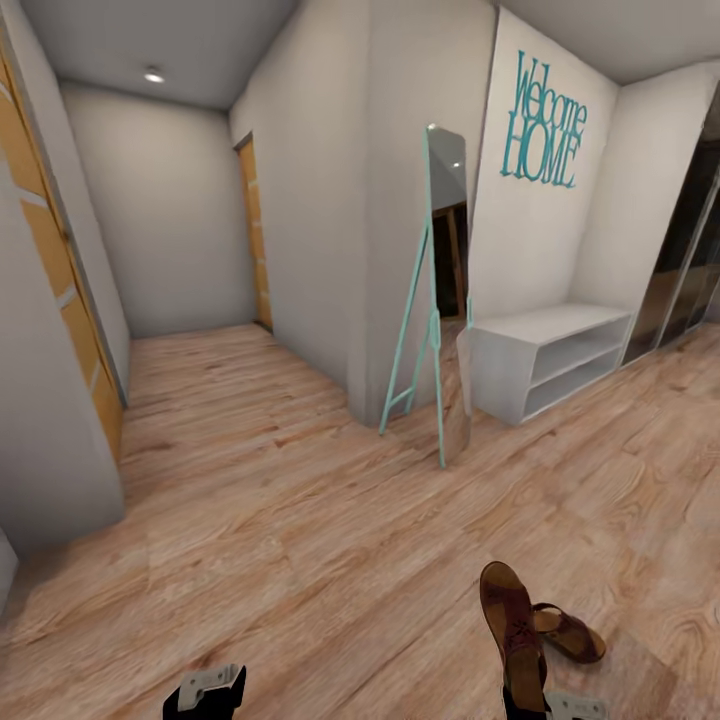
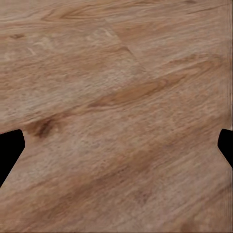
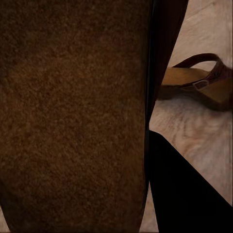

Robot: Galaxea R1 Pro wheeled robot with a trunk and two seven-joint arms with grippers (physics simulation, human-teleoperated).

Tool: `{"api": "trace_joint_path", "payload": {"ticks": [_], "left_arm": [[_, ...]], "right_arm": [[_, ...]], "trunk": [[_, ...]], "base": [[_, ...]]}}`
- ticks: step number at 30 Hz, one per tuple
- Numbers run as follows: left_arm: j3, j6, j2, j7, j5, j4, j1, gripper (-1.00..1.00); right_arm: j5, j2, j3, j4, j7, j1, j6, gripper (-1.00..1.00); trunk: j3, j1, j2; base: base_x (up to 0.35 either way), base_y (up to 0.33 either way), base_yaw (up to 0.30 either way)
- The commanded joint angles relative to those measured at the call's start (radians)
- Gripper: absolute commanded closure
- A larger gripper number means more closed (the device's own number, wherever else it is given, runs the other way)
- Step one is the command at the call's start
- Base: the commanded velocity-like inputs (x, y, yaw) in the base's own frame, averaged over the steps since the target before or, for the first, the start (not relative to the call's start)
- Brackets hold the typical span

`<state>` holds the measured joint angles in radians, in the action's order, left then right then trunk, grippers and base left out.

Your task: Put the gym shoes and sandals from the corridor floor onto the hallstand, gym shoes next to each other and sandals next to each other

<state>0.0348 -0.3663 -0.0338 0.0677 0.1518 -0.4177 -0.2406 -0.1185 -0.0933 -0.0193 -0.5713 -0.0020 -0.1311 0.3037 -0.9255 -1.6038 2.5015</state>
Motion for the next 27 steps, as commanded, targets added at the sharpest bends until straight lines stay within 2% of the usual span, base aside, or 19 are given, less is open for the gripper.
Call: {"api": "trace_joint_path", "payload": {"ticks": [1, 10, 27], "left_arm": [[0.003, -0.002, 0.0, 0.007, 0.009, 0.0, 0.0, -1.0], [0.004, -0.002, 0.0, 0.007, 0.009, -0.001, 0.0, -1.0], [0.004, -0.002, -0.001, 0.007, 0.009, -0.001, 0.0, -1.0]], "right_arm": [[-0.012, 0.0, 0.002, 0.001, 0.0, -0.001, 0.003, 1.0], [-0.012, 0.0, 0.002, 0.0, 0.0, -0.001, 0.003, 1.0], [-0.013, 0.0, 0.002, -0.004, 0.003, -0.001, 0.003, 1.0]], "trunk": [[-0.001, 0.0, 0.0], [0.028, 0.004, -0.001], [0.062, 0.069, -0.12]], "base": [[0.0, 0.0, -0.283], [0.0, 0.0, -0.282], [0.0, 0.0, -0.225]]}}
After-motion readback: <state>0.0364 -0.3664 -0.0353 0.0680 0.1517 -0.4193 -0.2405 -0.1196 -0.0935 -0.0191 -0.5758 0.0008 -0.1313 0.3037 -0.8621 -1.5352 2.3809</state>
